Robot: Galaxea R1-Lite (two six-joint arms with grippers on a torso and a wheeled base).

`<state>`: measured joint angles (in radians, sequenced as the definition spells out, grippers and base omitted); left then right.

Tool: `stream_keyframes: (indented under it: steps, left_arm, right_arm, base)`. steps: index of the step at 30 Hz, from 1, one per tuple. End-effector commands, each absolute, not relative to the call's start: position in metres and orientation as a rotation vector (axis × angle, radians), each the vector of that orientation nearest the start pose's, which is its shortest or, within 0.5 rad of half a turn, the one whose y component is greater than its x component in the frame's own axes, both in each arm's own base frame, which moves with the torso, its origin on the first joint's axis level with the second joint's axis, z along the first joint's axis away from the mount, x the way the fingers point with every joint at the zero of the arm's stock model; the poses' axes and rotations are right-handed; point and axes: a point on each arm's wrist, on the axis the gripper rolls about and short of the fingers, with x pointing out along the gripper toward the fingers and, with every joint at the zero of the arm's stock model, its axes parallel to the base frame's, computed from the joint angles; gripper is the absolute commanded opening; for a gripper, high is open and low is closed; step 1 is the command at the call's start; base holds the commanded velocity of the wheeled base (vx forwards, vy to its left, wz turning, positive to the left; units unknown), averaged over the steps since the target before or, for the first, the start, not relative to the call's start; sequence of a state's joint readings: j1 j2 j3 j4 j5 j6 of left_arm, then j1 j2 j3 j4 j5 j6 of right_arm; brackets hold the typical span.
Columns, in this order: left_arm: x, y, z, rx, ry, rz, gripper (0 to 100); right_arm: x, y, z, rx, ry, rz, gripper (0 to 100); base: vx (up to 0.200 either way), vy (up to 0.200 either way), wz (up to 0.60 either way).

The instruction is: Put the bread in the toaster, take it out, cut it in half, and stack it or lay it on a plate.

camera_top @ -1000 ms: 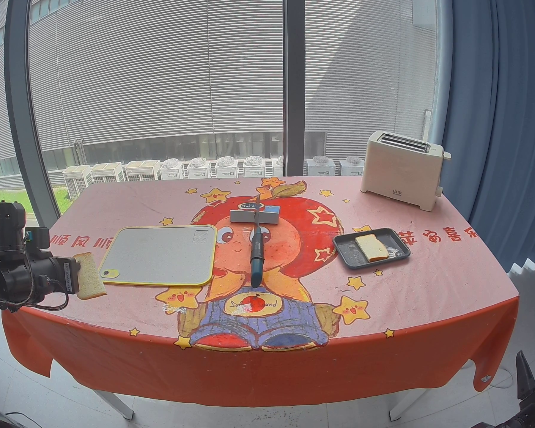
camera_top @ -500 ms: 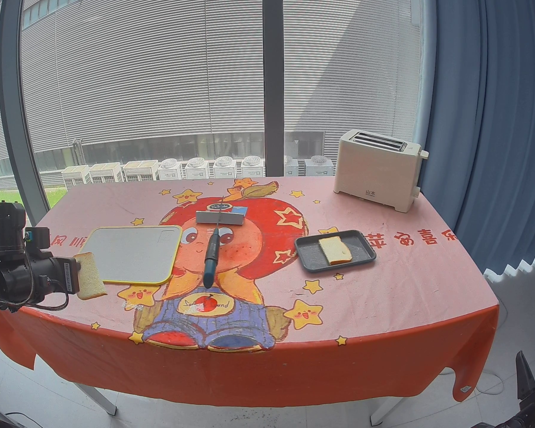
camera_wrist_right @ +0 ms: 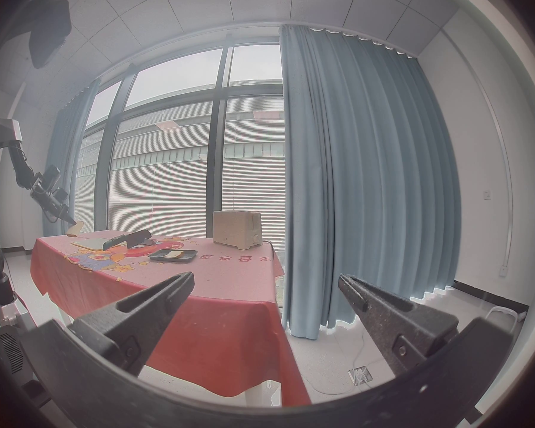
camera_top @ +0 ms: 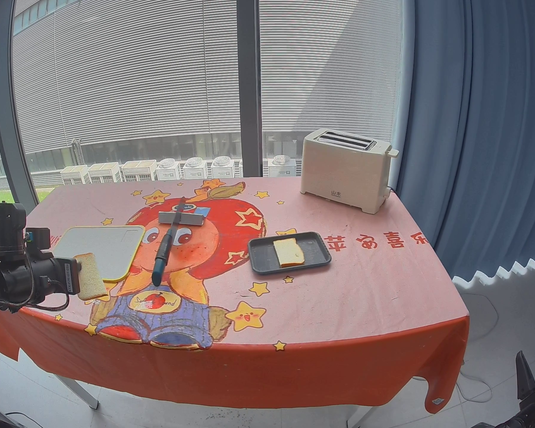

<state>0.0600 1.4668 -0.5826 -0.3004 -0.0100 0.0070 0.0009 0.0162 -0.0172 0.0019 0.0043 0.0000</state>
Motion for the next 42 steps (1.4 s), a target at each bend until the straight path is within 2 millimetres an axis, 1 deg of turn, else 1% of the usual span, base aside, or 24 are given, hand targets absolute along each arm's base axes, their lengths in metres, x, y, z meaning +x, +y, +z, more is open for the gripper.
stream_keyframes:
  steps: [1,3,9,27,29,38,42]
  left_arm:
    - [0.223,0.013,0.154,-0.013,0.584,0.045,0]
    - [0.223,0.013,0.155,-0.014,0.583,0.044,0]
    - [0.224,0.013,0.153,-0.011,0.551,0.043,0]
    - [0.222,0.012,0.150,-0.011,0.551,0.038,0]
    - [0.222,0.011,0.149,-0.012,0.549,0.034,0]
    - [0.214,-0.016,0.140,0.029,0.530,-0.074,0]
    - [0.209,-0.033,0.135,0.057,0.548,-0.133,0]
  right_arm:
    - [-0.023,0.000,0.076,0.000,0.000,0.006,100]
    - [-0.023,0.000,0.076,0.000,0.000,0.006,100]
    - [-0.023,0.000,0.076,0.000,0.000,0.006,100]
    - [-0.023,0.000,0.076,0.000,0.000,0.006,100]
    - [-0.023,0.000,0.076,0.000,0.000,0.006,100]
    - [-0.023,0.000,0.076,0.000,0.000,0.006,100]
    - [-0.023,0.000,0.076,0.000,0.000,0.006,100]
  base:
    - [0.000,-0.200,0.00]
    - [0.000,-0.200,0.00]
    - [0.000,0.000,0.00]
    - [0.200,0.000,0.00]
    - [0.000,0.000,0.00]
    - [0.000,0.000,0.00]
    - [0.000,0.000,0.00]
